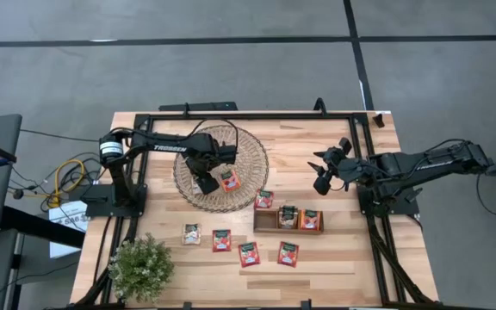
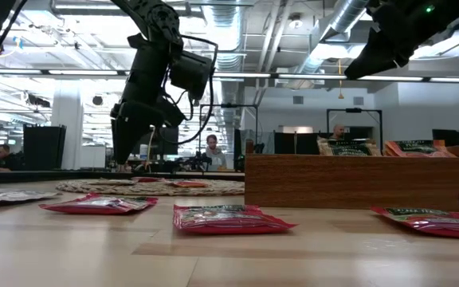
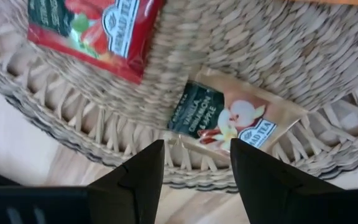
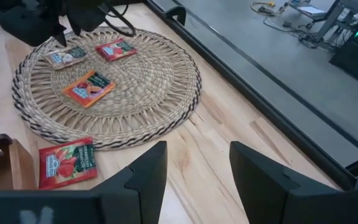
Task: Pick & Place Tea
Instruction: Put the brown tea bag into the middle section of the brown bin
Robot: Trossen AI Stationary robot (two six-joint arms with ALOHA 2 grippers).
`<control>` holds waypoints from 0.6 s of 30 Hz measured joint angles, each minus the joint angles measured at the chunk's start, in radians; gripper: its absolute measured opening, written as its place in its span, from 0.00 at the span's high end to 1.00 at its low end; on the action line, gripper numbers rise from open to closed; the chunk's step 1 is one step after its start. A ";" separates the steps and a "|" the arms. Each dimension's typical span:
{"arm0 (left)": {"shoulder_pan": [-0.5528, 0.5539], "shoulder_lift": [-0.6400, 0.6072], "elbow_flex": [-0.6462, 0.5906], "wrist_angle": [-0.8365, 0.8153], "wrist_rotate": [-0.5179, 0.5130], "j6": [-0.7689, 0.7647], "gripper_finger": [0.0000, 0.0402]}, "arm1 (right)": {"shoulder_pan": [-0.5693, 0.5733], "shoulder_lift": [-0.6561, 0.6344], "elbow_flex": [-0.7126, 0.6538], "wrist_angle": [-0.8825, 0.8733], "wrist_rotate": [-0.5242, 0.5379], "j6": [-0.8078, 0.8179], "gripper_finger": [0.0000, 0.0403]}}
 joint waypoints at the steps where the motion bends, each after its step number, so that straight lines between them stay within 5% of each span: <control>1: 0.003 0.000 0.000 0.003 -0.001 0.012 0.56 | 0.000 0.000 0.000 0.000 0.000 0.000 0.58; 18: 0.062 0.000 -0.131 0.131 0.042 0.060 0.56 | 0.000 0.000 0.000 0.000 -0.002 0.017 0.59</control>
